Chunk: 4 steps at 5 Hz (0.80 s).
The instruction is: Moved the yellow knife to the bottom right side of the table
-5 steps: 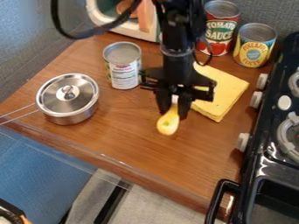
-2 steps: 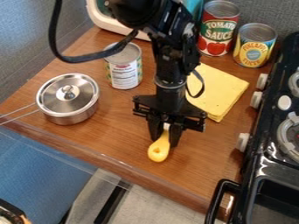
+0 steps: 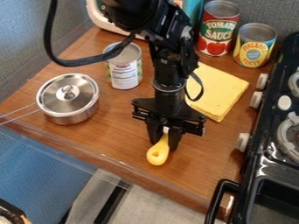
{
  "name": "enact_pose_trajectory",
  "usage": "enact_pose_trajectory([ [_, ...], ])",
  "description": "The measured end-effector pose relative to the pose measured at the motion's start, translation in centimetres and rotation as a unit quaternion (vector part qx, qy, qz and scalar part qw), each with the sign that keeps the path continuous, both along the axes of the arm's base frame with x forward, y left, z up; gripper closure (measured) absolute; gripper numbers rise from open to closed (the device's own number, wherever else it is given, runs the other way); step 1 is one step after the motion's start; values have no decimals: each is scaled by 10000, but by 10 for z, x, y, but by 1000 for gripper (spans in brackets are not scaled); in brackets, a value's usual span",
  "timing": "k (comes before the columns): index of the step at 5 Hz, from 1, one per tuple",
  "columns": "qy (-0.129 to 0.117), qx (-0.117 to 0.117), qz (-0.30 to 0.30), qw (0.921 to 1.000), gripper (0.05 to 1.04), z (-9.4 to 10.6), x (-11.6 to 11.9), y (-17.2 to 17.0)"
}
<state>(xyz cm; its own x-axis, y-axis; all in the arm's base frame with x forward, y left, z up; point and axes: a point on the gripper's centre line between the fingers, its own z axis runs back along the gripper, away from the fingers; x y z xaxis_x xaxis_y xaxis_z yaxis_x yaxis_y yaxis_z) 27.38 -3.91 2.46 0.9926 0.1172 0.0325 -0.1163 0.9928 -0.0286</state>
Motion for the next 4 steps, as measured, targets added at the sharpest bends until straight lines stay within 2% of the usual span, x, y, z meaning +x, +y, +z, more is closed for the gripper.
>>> enact_pose_trajectory([
  [1, 8, 1, 8, 10000, 694, 0, -4, 1],
  [3, -57, 32, 32, 10000, 123, 20, -10, 3],
  [4, -103, -61, -41, 9999, 75, 34, -14, 2],
])
